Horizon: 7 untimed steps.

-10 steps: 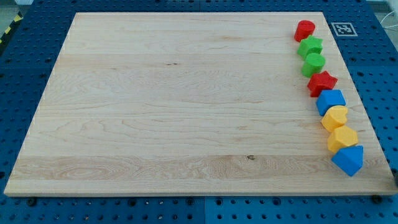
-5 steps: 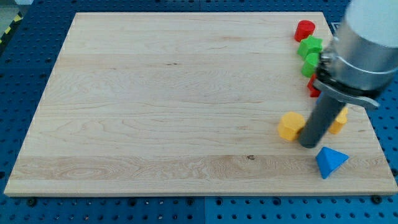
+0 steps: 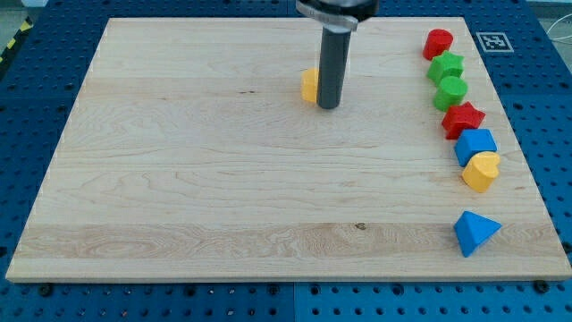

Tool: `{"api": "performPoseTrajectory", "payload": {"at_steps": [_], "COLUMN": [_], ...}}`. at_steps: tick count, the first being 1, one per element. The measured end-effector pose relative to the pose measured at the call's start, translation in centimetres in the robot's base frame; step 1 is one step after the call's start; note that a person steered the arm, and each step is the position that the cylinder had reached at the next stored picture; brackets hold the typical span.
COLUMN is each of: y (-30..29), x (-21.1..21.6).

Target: Move the yellow hexagon towards the top left

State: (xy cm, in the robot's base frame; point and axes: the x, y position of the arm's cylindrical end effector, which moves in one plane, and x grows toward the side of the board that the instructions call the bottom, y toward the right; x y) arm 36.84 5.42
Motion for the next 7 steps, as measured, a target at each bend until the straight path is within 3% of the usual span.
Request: {"api": "performPoseTrajectory", "payload": {"at_steps": [1,3,5,7], "y": [-0.7,-7.5,-10.7,-11.3], "x": [-3.8,-8.4,-8.3,-4.5]}}
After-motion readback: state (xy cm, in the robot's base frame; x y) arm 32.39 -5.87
